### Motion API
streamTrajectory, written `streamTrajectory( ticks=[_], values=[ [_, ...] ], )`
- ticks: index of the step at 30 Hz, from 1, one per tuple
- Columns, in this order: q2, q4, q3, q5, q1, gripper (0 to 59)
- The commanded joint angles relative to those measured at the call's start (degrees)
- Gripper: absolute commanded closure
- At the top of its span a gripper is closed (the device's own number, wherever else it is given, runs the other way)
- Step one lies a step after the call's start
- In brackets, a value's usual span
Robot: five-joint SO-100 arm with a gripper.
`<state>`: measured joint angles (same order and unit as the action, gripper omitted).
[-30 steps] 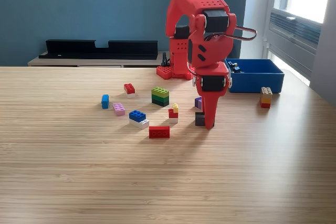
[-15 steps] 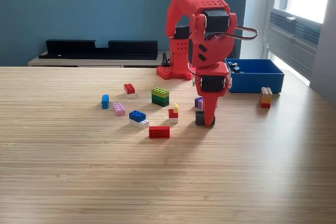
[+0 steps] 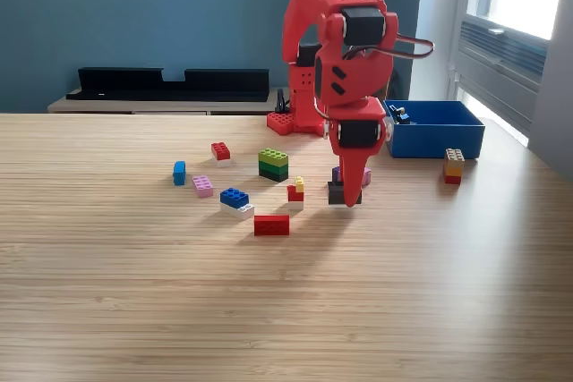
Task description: Grasp a lego block and put it in the bin.
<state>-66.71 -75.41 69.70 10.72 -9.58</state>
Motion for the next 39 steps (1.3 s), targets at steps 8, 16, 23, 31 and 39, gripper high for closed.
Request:
streamTrajectory(
  ticks=[8, 16, 23, 31, 39],
  values=[
    [-32.78, -2.20, 9.76, -6.15, -8.96, 58.6],
    [-38.32, -12.83, 7.91, -5.62, -26.02, 58.6],
    [-38.14, -19.16, 6.59, -5.89, -41.48, 58.6],
    [-38.06, -21.18, 9.58, -6.59, -52.38, 58.6],
    [-37.62, -21.45, 14.41, -8.26, -61.08, 58.6]
  ],
)
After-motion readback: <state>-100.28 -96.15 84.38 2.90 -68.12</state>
